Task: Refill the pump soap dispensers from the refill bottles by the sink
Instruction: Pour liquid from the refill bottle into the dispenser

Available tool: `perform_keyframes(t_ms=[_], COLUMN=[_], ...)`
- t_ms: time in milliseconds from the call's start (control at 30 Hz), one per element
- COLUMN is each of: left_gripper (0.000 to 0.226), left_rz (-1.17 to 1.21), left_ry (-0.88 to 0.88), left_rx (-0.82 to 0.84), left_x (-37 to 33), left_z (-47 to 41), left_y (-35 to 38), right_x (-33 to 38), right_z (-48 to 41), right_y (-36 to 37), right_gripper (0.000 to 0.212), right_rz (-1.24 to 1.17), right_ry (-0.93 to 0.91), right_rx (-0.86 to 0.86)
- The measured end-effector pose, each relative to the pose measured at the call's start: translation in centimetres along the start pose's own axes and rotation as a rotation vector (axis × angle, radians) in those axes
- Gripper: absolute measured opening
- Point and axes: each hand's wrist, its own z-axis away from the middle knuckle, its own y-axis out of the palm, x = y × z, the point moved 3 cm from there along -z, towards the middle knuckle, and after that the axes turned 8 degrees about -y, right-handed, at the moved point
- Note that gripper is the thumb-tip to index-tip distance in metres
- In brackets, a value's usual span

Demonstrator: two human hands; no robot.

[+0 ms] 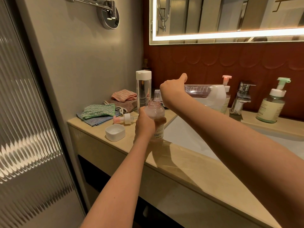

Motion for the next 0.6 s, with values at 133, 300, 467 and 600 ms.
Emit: perform_keyframes(t_ms=[133,300,467,600], left_gripper=[0.058,0.06,0.055,0.06], left_rz=[-0.01,-0.018,-0.036,-0.022], left_ry=[-0.007,-0.011,-0.007,-0.012], left_rx=[0.012,0.012,0.006,0.013], left_x=[0.03,-0.07,-0.12,-0.01], left_z=[0.04,0.16,0.18,0.01], left_y=[0.03,-0.03,-0.08,0.01], right_x=[0.03,0.02,-0.02,-0.07], right_z=[0.1,0.21,0.18,0.17], right_y=[-0.09,-0.24,-0.21,-0.17], right_gripper=[0.01,0.012,0.011,0.013], right_rz=[0.004,-0.003,0.004,-0.002], right_ry=[0.002,-0.005,-0.002,-0.007], right_rx=[0.007,0.006,0.009,0.01])
